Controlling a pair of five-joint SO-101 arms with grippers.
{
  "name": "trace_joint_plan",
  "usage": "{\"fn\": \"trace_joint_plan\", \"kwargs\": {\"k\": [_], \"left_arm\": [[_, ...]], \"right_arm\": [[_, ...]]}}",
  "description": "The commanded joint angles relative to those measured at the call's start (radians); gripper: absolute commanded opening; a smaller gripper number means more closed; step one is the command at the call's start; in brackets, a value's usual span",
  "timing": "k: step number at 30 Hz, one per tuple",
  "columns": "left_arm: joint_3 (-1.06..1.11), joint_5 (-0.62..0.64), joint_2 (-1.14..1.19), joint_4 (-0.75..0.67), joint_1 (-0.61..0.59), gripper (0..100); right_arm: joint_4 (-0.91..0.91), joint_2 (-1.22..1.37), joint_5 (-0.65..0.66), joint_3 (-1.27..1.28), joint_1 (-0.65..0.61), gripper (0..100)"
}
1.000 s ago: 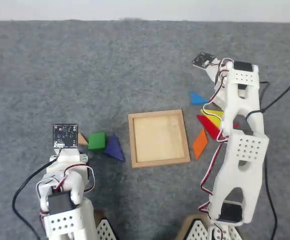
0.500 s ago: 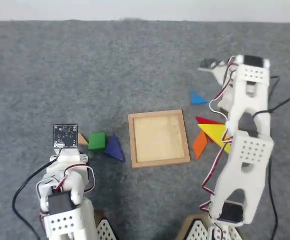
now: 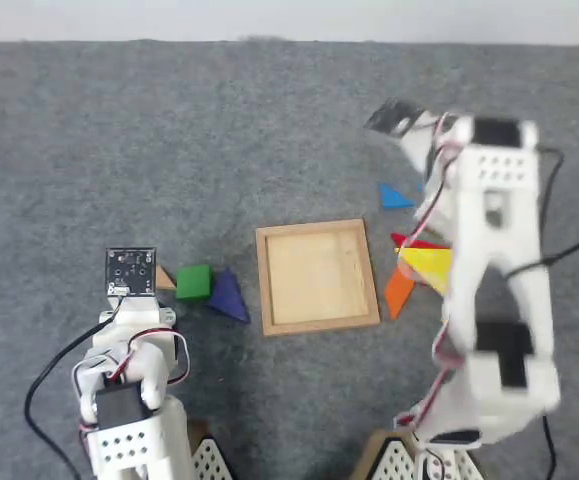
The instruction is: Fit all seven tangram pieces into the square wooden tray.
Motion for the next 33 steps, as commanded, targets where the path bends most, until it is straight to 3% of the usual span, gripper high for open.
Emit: {"fn": "trace_joint_plan", "kwargs": {"k": [1, 5, 17, 28, 33], "left_arm": [[-0.01, 0.011, -0.012, 0.003, -0.005, 2], [-0.01, 0.011, -0.012, 0.003, -0.005, 2], [-0.01, 0.011, -0.012, 0.003, -0.005, 2], [-0.01, 0.011, -0.012, 0.003, -0.005, 2], [-0.01, 0.011, -0.012, 0.003, -0.005, 2]], "right_arm": [[-0.272, -0.268, 0.018, 0.439, -0.065, 33.9], [-0.331, -0.213, 0.018, 0.509, -0.045, 34.1], [-0.369, 0.136, 0.025, 0.397, 0.015, 34.0], [-0.412, 0.113, -0.044, 0.422, 0.113, 34.0], [-0.515, -0.039, -0.092, 0.535, 0.16, 34.0]]}}
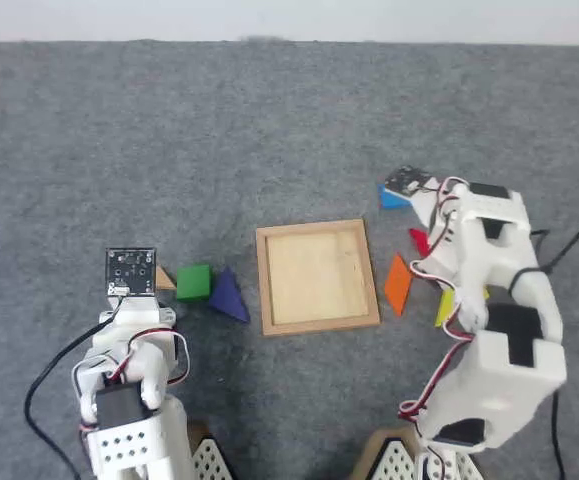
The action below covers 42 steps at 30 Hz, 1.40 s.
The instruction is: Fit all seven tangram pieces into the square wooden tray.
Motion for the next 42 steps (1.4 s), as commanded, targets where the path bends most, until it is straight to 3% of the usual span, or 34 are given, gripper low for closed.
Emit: {"fn": "trace_joint_plan", "kwargs": {"k": [1, 8, 14, 21, 24, 29, 34, 42], "left_arm": [[-0.01, 0.011, -0.012, 0.003, -0.005, 2], [-0.01, 0.011, -0.012, 0.003, -0.005, 2], [-0.01, 0.011, -0.012, 0.003, -0.005, 2], [-0.01, 0.011, -0.012, 0.003, -0.005, 2], [-0.01, 0.011, -0.012, 0.003, -0.005, 2], [-0.01, 0.011, -0.012, 0.003, -0.005, 2], [-0.01, 0.011, -0.012, 0.003, -0.005, 2], [-0.01, 0.011, -0.012, 0.003, -0.005, 2]], "right_arm": [[-0.104, -0.203, -0.06, 0.129, 0.041, 34.0], [-0.13, -0.472, -0.084, 0.367, 0.079, 33.9], [-0.128, -0.512, -0.084, 0.47, 0.16, 32.5], [-0.12, -0.522, -0.157, 0.485, 0.252, 6.6], [-0.09, -0.524, -0.222, 0.479, 0.234, 11.3], [-0.047, -0.568, -0.463, 0.428, 0.091, 24.8], [-0.085, -0.579, -0.649, 0.39, -0.033, 25.6], [-0.16, -0.421, -0.707, 0.385, 0.041, 26.0]]}}
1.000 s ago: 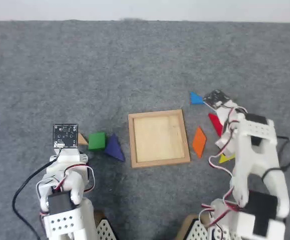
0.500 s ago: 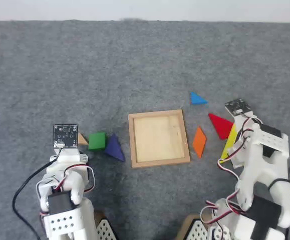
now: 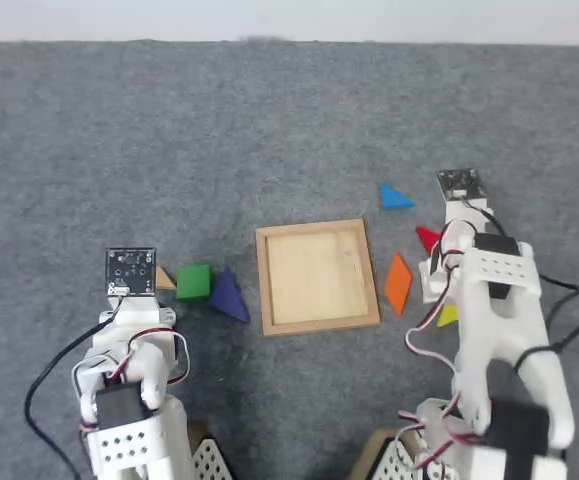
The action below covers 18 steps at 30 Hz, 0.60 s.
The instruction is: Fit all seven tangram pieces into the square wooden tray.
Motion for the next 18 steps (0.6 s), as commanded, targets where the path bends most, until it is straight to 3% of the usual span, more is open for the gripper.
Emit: {"fn": "trace_joint_plan", "kwargs": {"k": [1, 13, 18], "left_arm": [[-0.01, 0.011, -0.012, 0.003, -0.005, 2], [-0.01, 0.011, -0.012, 0.003, -0.005, 2], [-0.01, 0.011, -0.012, 0.003, -0.005, 2]], "right_arm": [[-0.045, 0.093, -0.043, -0.063, 0.059, 26.0], [-0.056, 0.295, -0.048, -0.192, 0.116, 25.4], [-0.056, 0.3, -0.049, -0.196, 0.143, 11.0]]}}
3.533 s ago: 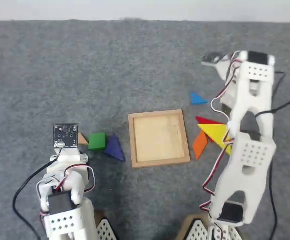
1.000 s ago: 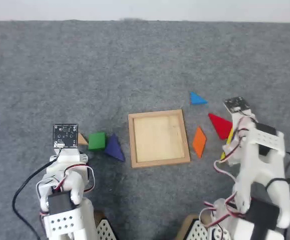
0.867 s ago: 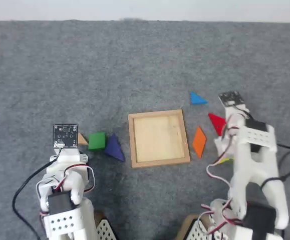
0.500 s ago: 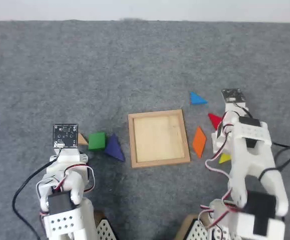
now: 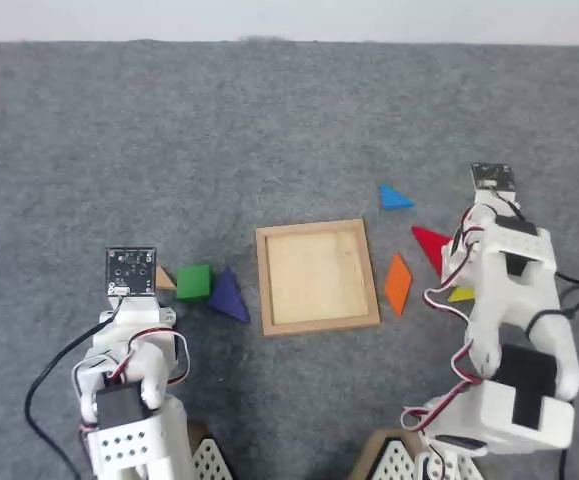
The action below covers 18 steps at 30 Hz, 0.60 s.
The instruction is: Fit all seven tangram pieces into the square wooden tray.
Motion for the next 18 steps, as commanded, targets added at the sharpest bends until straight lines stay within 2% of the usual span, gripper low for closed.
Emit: {"fn": "trace_joint_plan", "kwargs": {"k": [1, 3, 8, 12, 18], "left_arm": [[-0.01, 0.011, -0.012, 0.003, -0.005, 2], [-0.01, 0.011, -0.012, 0.003, -0.005, 2], [-0.01, 0.011, -0.012, 0.003, -0.005, 2], [-0.01, 0.011, -0.012, 0.003, -0.005, 2], [-0.01, 0.011, -0.012, 0.003, -0.005, 2]], "right_arm": [[0.007, 0.028, 0.012, -0.021, 0.044, 7.2], [0.007, 0.027, 0.012, -0.023, 0.062, 3.9], [0.015, 0.012, 0.014, -0.025, 0.068, 5.1], [0.051, -0.099, 0.02, -0.023, 0.093, 5.1], [0.113, -0.302, 0.054, -0.026, 0.041, 8.4]]}}
